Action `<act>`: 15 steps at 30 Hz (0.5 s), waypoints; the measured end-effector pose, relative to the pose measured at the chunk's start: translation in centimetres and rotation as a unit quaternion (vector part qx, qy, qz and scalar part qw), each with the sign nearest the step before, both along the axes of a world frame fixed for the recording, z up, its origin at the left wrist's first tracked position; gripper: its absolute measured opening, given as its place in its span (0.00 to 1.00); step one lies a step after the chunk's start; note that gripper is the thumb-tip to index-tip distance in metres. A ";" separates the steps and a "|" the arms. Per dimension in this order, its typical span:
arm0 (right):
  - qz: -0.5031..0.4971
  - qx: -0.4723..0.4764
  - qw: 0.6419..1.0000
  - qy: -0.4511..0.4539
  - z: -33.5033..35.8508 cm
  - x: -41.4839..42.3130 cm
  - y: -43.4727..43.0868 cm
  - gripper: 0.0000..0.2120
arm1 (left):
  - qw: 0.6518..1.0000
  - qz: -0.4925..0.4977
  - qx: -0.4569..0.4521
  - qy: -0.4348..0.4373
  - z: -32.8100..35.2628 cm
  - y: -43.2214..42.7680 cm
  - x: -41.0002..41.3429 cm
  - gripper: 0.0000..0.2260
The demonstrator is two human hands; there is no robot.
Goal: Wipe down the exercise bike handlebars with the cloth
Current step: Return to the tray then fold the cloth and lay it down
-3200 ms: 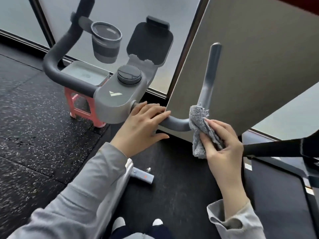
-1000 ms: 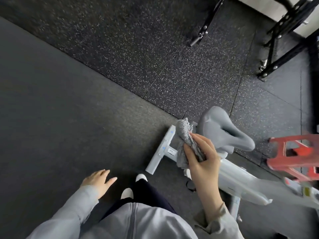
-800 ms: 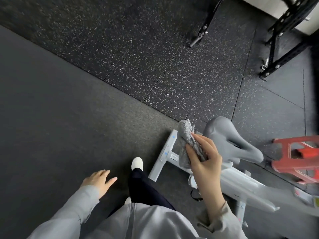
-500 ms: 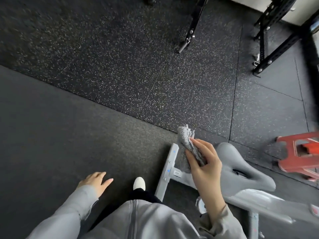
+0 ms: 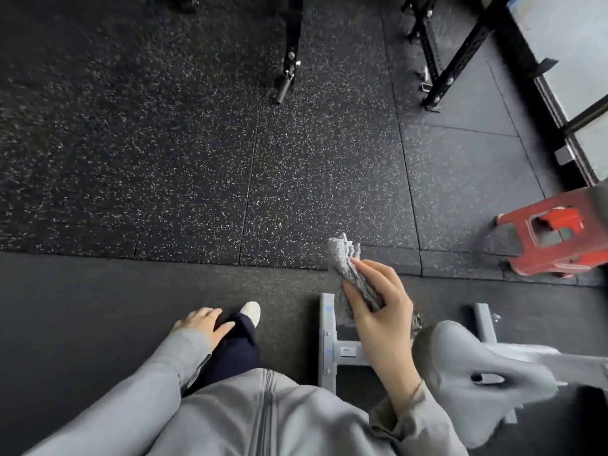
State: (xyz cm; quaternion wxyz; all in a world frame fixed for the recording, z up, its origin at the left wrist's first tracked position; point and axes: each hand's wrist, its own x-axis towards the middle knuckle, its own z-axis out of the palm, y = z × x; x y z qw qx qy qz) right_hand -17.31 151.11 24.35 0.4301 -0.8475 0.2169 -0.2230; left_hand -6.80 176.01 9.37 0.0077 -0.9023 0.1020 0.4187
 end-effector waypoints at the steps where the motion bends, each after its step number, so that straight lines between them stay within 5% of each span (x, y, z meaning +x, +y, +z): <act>1: -0.018 0.005 1.000 -0.001 0.0 1.3 0.1 0.16 | 1.000 -0.015 -0.001 -0.001 -0.1 -0.3 2.0 0.26; 15: -0.198 0.042 0.979 -0.001 0.2 10.2 -5.0 0.16 | 0.982 -0.184 0.009 0.036 -0.8 -7.8 18.4 0.28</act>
